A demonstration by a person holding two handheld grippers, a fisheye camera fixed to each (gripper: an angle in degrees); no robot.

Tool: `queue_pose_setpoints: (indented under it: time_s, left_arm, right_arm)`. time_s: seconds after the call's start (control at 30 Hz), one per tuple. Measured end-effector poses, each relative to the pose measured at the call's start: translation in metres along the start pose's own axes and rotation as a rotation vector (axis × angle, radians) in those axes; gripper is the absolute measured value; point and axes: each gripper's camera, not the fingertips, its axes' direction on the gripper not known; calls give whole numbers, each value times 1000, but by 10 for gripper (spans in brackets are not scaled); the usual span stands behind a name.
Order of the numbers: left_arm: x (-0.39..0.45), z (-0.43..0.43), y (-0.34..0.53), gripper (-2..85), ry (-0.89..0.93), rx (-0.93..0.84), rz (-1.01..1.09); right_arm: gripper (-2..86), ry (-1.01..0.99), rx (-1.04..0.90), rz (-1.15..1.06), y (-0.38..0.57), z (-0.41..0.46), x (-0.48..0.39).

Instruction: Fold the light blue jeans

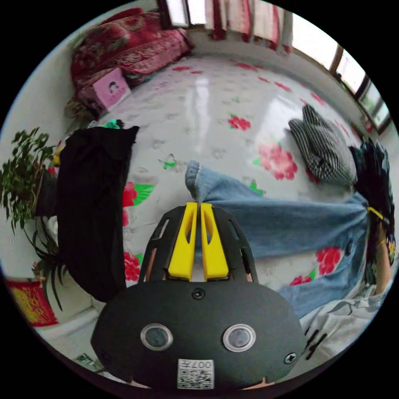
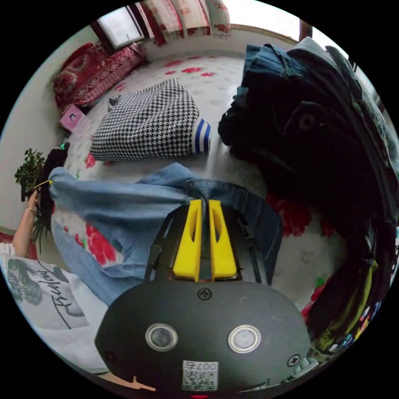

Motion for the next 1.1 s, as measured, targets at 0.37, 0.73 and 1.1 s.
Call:
queue_pose_setpoints:
  time_s: [0.37, 0.73, 1.1]
  left_arm:
    - [-14, 14, 75, 0, -85, -48, -157]
    - [40, 43, 212, 0, 76, -165, -48]
    - [-26, 22, 112, 51, 109, -13, -78]
  right_arm:
    - [87, 7, 18, 20, 44, 2, -41]
    - [80, 107, -209, -171, 207, 59, -124]
    - [92, 142, -27, -106, 122, 0, -82]
